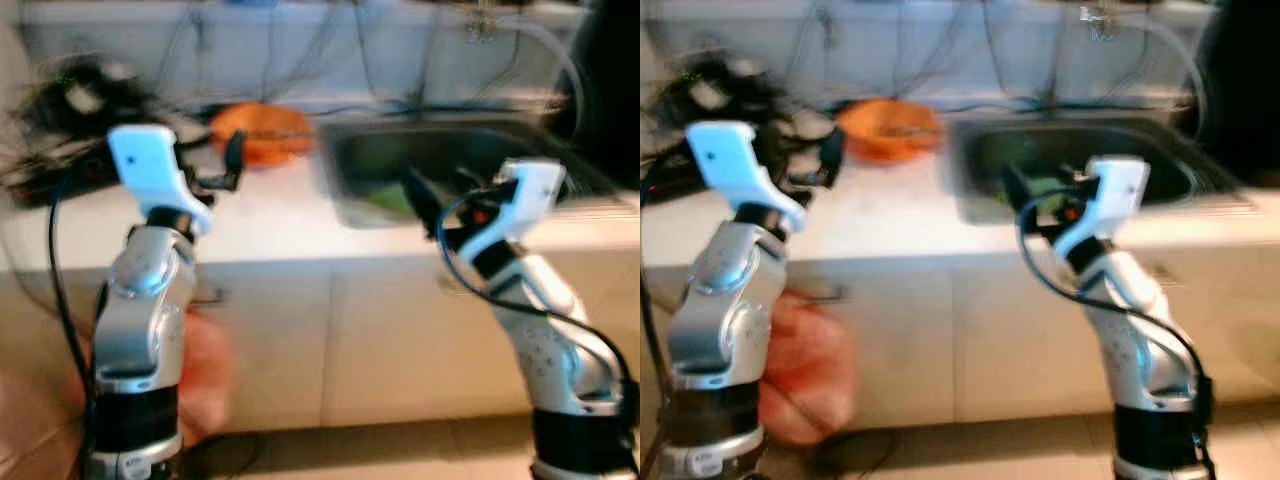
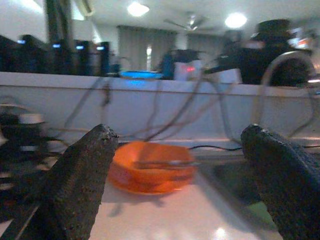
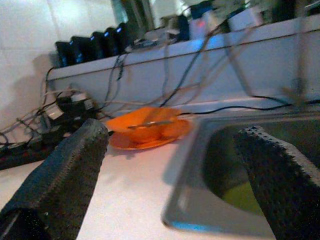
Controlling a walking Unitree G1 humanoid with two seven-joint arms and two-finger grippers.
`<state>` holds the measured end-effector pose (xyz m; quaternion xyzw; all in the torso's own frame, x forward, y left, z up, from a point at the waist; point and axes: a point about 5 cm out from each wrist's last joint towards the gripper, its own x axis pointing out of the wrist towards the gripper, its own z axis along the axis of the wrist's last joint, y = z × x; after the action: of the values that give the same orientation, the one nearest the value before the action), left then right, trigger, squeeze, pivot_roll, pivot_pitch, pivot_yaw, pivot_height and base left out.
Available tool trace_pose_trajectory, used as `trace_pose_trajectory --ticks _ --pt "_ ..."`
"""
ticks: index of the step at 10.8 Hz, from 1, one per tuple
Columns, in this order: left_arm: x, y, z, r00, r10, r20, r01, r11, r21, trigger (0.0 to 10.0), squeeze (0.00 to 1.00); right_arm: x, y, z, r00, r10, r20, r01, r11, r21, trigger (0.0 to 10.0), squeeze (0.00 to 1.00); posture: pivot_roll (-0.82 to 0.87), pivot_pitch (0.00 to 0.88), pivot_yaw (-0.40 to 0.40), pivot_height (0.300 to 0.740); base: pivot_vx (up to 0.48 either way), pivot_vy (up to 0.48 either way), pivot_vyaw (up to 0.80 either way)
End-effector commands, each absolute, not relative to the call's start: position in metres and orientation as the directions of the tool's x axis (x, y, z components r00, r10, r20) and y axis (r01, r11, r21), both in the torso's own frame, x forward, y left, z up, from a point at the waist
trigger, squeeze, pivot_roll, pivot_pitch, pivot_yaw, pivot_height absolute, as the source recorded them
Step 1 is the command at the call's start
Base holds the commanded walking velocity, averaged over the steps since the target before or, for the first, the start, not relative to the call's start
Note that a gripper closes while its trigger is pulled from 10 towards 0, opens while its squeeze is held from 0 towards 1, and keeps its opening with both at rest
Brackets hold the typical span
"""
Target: Kitchen organization
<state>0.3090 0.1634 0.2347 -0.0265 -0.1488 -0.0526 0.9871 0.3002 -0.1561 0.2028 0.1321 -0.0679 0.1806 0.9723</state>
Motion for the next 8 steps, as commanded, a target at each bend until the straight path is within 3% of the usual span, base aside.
trace_pose_trajectory --ticks 1,7,8 --pt "0.3091 0.1696 0.2346 0.954 -0.076 0.290 0.090 0.995 -0.034 10.0 0.00 0.3027 -0.1481 0.2089 0.913 0.355 0.203 -0.397 0.889 0.228 10.0 0.00 0.06 0.000 -0.010 0.740 0.480 0.000 0.00" --pt "0.3098 0.1690 0.2318 0.960 -0.071 0.271 0.084 0.996 -0.039 10.0 0.00 0.3036 -0.1477 0.2075 0.912 0.359 0.198 -0.398 0.889 0.225 10.0 0.00 0.06 0.000 -0.011 0.740 0.477 0.000 0.00" --pt "0.3096 0.1684 0.2317 0.959 -0.064 0.275 0.081 0.996 -0.049 10.0 0.00 0.3039 -0.1478 0.2071 0.912 0.360 0.196 -0.400 0.888 0.226 10.0 0.00 0.06 0.000 -0.012 0.740 0.000 0.000 0.00"
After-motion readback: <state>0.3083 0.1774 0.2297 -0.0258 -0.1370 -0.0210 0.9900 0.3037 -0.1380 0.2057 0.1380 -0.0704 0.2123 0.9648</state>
